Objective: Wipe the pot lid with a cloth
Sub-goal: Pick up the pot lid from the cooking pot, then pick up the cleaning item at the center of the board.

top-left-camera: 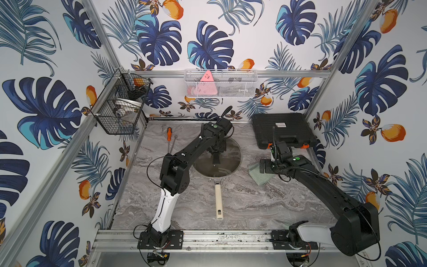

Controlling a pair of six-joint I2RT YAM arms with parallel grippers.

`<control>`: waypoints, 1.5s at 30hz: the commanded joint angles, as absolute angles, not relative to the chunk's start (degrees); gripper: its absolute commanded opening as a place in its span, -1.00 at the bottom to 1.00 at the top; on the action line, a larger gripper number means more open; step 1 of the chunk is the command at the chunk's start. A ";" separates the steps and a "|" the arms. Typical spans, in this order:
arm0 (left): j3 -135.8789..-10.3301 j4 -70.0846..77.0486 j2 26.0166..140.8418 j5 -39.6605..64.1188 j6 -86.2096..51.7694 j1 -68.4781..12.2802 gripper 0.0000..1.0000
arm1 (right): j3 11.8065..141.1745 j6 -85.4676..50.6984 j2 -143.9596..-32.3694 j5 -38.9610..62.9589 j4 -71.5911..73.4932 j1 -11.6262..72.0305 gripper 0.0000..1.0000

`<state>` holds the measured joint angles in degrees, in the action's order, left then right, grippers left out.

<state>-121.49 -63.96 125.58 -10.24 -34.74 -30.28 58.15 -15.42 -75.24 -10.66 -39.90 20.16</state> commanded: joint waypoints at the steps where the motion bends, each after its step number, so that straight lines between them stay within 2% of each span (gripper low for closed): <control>1: -122.29 -63.85 125.55 -8.96 -34.67 -30.15 -1.00 | 58.17 -15.48 -75.50 -11.25 -39.00 20.21 1.00; 17: -128.73 -66.83 122.12 -10.23 -31.70 -30.21 -1.00 | 58.51 -15.47 -76.38 -11.78 -39.29 20.36 1.00; 22: -127.15 -65.22 119.16 -10.38 -28.45 -30.22 -1.00 | 58.45 -15.47 -76.73 -12.13 -39.44 20.39 1.00; 35: -104.67 -46.02 101.73 -7.36 -15.55 -30.19 -1.00 | 59.74 -15.64 -81.67 -14.28 -41.72 21.69 1.00; 45: -88.52 -31.82 86.55 2.19 -5.57 -27.55 -1.00 | 64.57 -11.22 -88.35 -9.89 -46.92 21.75 0.99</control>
<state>-90.67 -43.55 90.15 -1.28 -10.09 -28.80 63.26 -13.58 -87.44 -11.64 -43.44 21.65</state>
